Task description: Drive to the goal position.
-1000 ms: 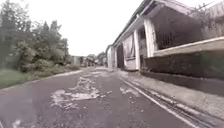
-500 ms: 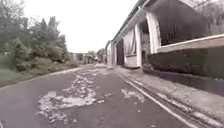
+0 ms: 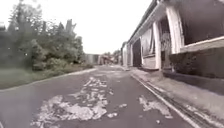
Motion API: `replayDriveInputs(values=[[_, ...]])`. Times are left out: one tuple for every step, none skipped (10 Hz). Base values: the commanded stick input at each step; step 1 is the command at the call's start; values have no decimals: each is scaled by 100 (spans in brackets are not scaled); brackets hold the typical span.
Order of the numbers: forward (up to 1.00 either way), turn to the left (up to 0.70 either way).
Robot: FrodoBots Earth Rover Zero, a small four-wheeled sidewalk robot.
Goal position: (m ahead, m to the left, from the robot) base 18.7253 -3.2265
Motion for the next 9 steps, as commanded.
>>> replayDriveInputs(values=[[70, 0], [70, 0], [70, 0], [70, 0], [70, 0], [70, 0], [70, 0], [70, 0], [70, 0]])
